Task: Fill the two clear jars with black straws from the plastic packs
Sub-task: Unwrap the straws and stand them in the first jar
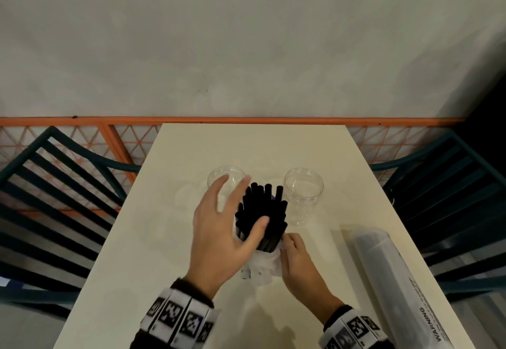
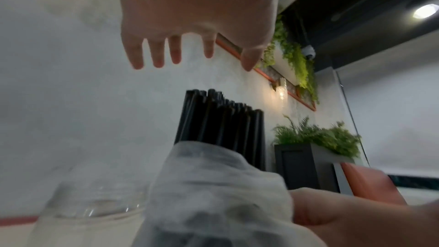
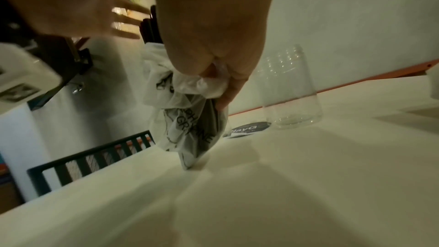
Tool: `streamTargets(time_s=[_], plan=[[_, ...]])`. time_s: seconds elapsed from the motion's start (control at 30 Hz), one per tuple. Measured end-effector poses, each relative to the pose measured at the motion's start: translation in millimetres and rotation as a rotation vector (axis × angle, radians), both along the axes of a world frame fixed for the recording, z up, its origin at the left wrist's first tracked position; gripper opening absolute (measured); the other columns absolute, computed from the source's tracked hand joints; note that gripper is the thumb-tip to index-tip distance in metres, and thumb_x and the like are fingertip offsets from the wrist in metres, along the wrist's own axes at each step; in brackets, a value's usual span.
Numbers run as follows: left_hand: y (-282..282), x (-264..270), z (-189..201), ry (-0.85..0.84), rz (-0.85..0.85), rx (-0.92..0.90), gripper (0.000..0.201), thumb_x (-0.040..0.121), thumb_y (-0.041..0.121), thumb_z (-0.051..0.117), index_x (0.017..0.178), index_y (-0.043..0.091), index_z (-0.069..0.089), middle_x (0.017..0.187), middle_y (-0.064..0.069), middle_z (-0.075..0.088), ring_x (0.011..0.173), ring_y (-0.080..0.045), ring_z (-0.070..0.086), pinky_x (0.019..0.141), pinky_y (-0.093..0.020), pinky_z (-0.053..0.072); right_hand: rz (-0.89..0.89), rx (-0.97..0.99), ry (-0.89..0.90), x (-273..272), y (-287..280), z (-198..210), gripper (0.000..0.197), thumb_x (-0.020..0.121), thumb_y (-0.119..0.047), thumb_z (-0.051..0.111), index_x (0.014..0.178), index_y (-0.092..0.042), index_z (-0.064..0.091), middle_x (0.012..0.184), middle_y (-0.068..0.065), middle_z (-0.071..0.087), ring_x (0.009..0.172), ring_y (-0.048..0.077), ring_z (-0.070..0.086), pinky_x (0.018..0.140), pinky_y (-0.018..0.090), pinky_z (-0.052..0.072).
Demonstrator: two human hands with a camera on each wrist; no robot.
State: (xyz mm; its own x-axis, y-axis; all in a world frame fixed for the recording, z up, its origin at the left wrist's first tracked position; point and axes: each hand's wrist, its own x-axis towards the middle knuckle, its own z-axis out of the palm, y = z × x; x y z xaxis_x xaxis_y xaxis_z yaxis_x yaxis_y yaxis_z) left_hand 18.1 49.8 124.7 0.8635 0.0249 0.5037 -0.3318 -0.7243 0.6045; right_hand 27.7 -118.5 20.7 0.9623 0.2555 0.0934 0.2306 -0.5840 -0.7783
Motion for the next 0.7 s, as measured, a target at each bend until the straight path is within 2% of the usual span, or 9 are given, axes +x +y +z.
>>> streamTargets(time_s=[0.1, 0.17, 0.27, 0.33, 0.37, 0.4, 0.47, 0.6, 0.7], plan=[[-16, 14, 0, 0.118, -0.078, 0.19, 0.073, 0.075, 0.069, 0.044, 0.139, 0.04, 0.025, 0.15, -0.005, 0.027, 0.14, -0.026, 0.022, 0.109, -0.052, 0.031, -0.005, 0.054, -0.027, -1, 7, -12, 0.043, 0.094, -0.036, 0.027, 0.127, -0.017, 0.045, 0.113, -0.001, 0.052, 0.103, 0.009, 0.049, 0.094, 0.021, 0.042], [-24, 17, -10, 0.158, -0.089, 0.199, 0.071, 0.076, 0.068, 0.044, 0.138, 0.038, 0.029, 0.148, -0.003, 0.032, 0.137, -0.023, 0.03, 0.105, -0.048, 0.038, 0.001, 0.057, -0.039, 1, 8, -18, 0.042, 0.092, -0.036, 0.027, 0.124, -0.016, 0.047, 0.106, 0.003, 0.053, 0.098, 0.015, 0.05, 0.088, 0.027, 0.043], [-31, 18, -18, 0.1, 0.001, 0.135, 0.06, 0.078, 0.061, 0.048, 0.125, 0.023, 0.049, 0.136, -0.003, 0.049, 0.128, -0.024, 0.043, 0.099, -0.043, 0.044, 0.018, -0.041, -0.069, 5, 13, -28, 0.046, 0.093, -0.038, 0.023, 0.123, -0.012, 0.046, 0.097, 0.004, 0.049, 0.087, 0.017, 0.049, 0.081, 0.021, 0.044], [-34, 20, -22, 0.108, 0.063, 0.164, 0.063, 0.077, 0.061, 0.047, 0.121, 0.017, 0.052, 0.135, -0.005, 0.051, 0.129, -0.03, 0.042, 0.1, -0.043, 0.041, 0.042, -0.078, -0.009, 7, 19, -32, 0.06, 0.094, -0.054, 0.009, 0.128, -0.016, 0.04, 0.114, 0.008, 0.05, 0.1, 0.024, 0.052, 0.083, 0.008, 0.038], [-34, 21, -24, 0.123, 0.084, 0.199, 0.064, 0.077, 0.061, 0.047, 0.121, 0.016, 0.051, 0.135, -0.007, 0.051, 0.13, -0.032, 0.04, 0.101, -0.043, 0.04, 0.056, -0.067, 0.045, 8, 21, -35, 0.064, 0.091, -0.056, 0.008, 0.129, -0.016, 0.039, 0.122, 0.011, 0.048, 0.107, 0.028, 0.051, 0.084, 0.005, 0.035], [-34, 21, -26, 0.135, 0.096, 0.232, 0.063, 0.077, 0.06, 0.046, 0.121, 0.015, 0.05, 0.136, -0.009, 0.051, 0.131, -0.033, 0.039, 0.101, -0.043, 0.04, 0.064, -0.033, 0.09, 9, 23, -32, 0.055, 0.094, -0.051, 0.016, 0.13, -0.014, 0.038, 0.124, 0.013, 0.046, 0.11, 0.029, 0.049, 0.086, 0.007, 0.035], [-30, 23, -29, 0.148, 0.113, 0.268, 0.058, 0.079, 0.053, 0.047, 0.121, 0.014, 0.052, 0.134, -0.009, 0.052, 0.13, -0.033, 0.041, 0.1, -0.042, 0.042, 0.077, 0.02, 0.131, 12, 22, -23, 0.034, 0.097, -0.025, 0.034, 0.128, -0.011, 0.043, 0.117, 0.012, 0.047, 0.106, 0.024, 0.05, 0.088, 0.011, 0.037], [-20, 25, -31, 0.159, 0.131, 0.311, 0.05, 0.081, 0.043, 0.045, 0.116, 0.01, 0.056, 0.127, -0.01, 0.059, 0.13, -0.036, 0.04, 0.101, -0.044, 0.041, 0.077, 0.108, 0.154, 20, 19, -22, 0.051, 0.079, -0.024, 0.032, 0.119, -0.002, 0.055, 0.092, -0.002, 0.046, 0.087, 0.004, 0.045, 0.079, 0.001, 0.032], [-12, 21, -35, 0.165, 0.112, 0.351, 0.05, 0.082, 0.04, 0.042, 0.117, 0.008, 0.057, 0.13, -0.013, 0.057, 0.133, -0.037, 0.035, 0.106, -0.045, 0.034, 0.024, 0.209, 0.227, 21, 22, -25, 0.042, 0.085, -0.013, 0.033, 0.119, -0.004, 0.058, 0.096, 0.003, 0.049, 0.091, 0.005, 0.049, 0.079, 0.001, 0.034]])
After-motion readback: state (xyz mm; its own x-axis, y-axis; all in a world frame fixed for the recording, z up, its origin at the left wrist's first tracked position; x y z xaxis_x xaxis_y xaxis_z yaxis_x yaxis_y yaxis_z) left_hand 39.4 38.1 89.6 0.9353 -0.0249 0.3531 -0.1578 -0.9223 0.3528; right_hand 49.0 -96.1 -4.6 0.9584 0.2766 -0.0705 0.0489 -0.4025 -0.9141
